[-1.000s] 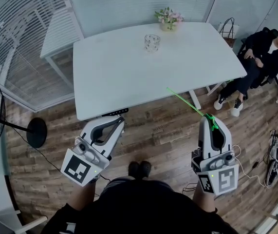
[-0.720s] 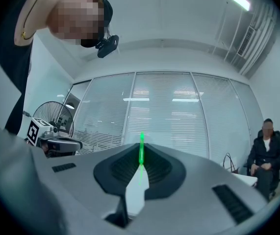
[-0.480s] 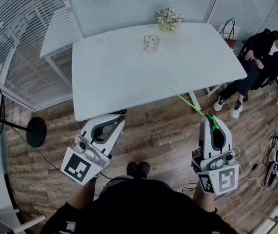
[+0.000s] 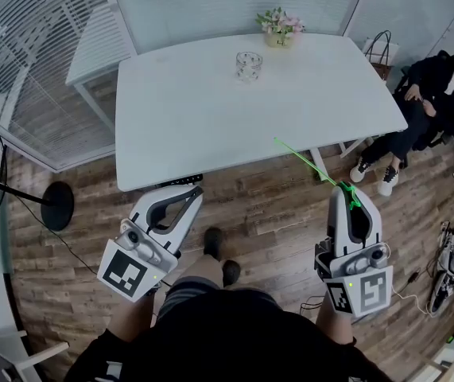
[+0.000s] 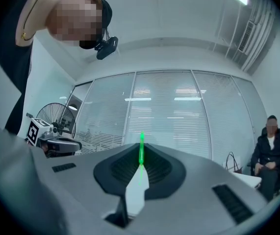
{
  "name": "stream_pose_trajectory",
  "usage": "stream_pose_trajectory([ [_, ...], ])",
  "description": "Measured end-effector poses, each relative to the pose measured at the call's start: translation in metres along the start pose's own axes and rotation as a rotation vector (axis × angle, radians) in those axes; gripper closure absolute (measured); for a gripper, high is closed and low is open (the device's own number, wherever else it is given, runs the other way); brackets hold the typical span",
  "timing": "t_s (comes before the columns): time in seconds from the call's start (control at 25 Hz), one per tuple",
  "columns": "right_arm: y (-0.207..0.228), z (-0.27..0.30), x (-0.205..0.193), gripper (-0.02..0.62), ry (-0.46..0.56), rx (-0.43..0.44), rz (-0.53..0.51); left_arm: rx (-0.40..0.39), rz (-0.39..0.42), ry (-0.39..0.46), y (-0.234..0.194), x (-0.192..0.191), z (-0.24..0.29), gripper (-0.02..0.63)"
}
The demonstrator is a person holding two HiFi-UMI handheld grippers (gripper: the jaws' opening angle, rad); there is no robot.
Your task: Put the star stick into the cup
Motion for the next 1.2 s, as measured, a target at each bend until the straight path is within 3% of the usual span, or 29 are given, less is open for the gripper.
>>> stream_pose_trajectory([
  [0.32,0.009,0.026,-0.009,0.572,0.016,-0.002,-0.004,0.000,0.009,0.008,-0.023,-0.009,0.017,0.591],
  [1.2,0.050,0.178,-0.036,0.572,0.019,-0.040,-0.008,-0.023,0.008,0.024,-0.168,-0.034,0.104,0.592],
])
Point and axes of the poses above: the fingertips, and each gripper's own axes: z forward along the fingers, y to its right, x out of its top, the point moved 6 cm from there along -z, backward along the fingers, and after that the axes turned 8 degrees about -x, right-handed, at the moved point
